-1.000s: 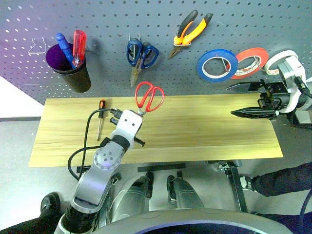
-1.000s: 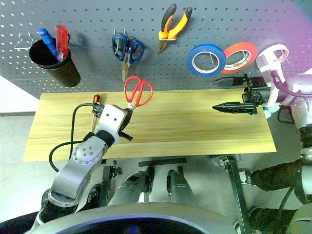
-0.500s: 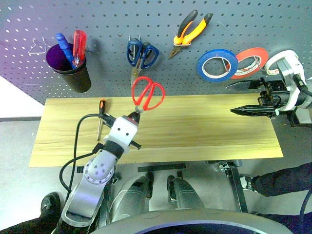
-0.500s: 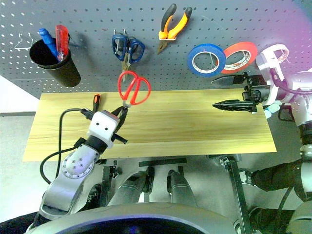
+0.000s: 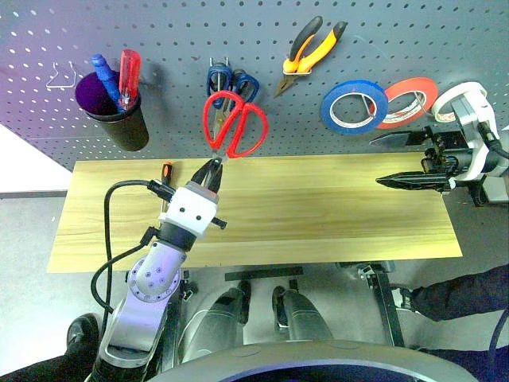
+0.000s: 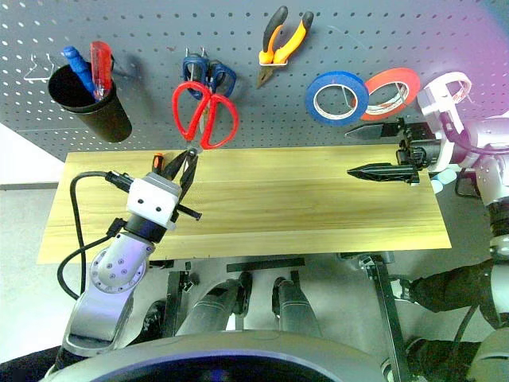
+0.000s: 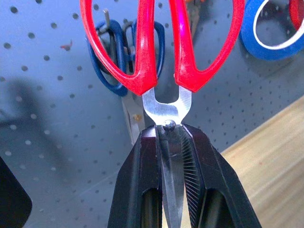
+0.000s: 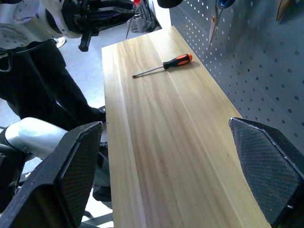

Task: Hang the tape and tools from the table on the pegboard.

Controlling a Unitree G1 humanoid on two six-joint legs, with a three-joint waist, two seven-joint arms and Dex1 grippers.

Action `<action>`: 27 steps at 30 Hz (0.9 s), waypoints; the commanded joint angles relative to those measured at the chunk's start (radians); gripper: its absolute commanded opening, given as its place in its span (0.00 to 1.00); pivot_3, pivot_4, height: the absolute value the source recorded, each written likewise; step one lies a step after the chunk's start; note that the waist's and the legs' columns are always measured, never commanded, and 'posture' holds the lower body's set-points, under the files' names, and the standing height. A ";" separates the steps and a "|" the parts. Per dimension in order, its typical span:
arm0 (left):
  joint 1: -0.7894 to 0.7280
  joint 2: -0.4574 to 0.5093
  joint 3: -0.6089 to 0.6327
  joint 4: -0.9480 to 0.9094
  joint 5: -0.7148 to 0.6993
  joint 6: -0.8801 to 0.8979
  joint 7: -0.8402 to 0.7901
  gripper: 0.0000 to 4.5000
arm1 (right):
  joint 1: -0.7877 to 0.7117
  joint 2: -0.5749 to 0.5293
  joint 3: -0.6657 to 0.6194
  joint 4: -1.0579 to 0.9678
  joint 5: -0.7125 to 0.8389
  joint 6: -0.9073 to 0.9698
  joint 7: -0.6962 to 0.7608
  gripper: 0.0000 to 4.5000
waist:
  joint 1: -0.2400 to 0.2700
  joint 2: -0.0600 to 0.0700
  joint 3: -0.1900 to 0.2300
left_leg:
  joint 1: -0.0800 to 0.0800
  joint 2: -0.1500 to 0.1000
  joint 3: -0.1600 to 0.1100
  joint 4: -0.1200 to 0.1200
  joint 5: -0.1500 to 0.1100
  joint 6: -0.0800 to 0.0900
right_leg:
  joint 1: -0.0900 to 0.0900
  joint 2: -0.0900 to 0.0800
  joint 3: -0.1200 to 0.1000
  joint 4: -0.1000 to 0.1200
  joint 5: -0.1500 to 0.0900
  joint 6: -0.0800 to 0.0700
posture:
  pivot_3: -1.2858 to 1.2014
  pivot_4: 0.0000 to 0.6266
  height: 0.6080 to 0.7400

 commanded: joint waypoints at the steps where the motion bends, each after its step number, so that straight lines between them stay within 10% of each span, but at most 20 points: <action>1: -0.017 -0.010 0.032 0.007 0.003 -0.023 -0.002 0.06 | -0.014 -0.025 -0.026 -0.007 0.009 -0.008 0.007 1.00 | -0.001 0.000 0.000 | 0.000 0.000 0.000 0.000 0.000 0.000 | 0.000 0.000 0.000 0.000 0.000 0.000 | 0.48 0.55 1.00; 27: -0.238 -0.071 0.027 0.386 0.019 -0.162 0.009 0.06 | 0.054 -0.039 -0.066 -0.112 0.054 0.030 0.007 1.00 | -0.002 0.000 0.000 | 0.000 0.000 0.001 0.003 0.003 -0.002 | 0.001 0.000 0.000 0.002 0.001 0.001 | 0.47 0.55 1.00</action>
